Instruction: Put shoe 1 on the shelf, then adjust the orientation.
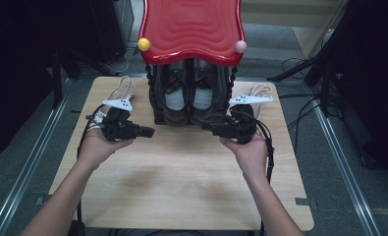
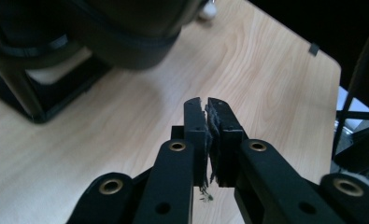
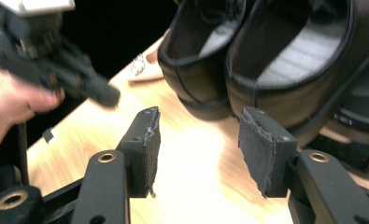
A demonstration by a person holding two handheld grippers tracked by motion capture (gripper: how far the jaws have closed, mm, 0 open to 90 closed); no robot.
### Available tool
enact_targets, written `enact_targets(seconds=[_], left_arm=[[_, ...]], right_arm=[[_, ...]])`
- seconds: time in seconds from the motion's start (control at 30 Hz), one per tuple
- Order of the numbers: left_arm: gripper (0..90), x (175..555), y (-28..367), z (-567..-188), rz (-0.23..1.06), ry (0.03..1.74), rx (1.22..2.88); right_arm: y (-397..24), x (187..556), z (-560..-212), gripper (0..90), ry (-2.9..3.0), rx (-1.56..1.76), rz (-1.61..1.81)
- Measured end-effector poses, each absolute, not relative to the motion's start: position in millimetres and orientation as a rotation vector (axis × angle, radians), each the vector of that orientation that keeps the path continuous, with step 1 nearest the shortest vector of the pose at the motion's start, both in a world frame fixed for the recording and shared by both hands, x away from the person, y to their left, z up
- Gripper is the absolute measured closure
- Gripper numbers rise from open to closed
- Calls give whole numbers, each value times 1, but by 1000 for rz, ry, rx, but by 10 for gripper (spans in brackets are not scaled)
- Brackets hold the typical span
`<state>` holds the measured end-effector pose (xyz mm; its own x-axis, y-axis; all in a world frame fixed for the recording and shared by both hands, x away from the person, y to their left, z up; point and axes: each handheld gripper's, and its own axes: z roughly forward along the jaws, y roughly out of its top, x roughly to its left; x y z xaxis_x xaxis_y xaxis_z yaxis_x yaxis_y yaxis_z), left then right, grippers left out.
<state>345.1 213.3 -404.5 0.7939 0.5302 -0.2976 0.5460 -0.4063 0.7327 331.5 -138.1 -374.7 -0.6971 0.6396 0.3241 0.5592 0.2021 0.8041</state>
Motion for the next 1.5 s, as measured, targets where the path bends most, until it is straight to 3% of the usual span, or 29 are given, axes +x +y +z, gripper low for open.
enact_targets(seconds=[0.5,0.8,1.23,1.5], left_arm=[[899,389,182,-326,66,722,2087],[898,411,161,-292,104,696,2094],[898,436,134,-253,135,691,2103],[898,461,120,-232,161,695,2091]], right_arm=[[-135,332,-422,572,2468,1166,1506],[-130,336,-428,731,2491,1146,1494],[-130,349,-436,875,2510,1158,1494],[-132,356,-438,899,2511,1192,1516]])
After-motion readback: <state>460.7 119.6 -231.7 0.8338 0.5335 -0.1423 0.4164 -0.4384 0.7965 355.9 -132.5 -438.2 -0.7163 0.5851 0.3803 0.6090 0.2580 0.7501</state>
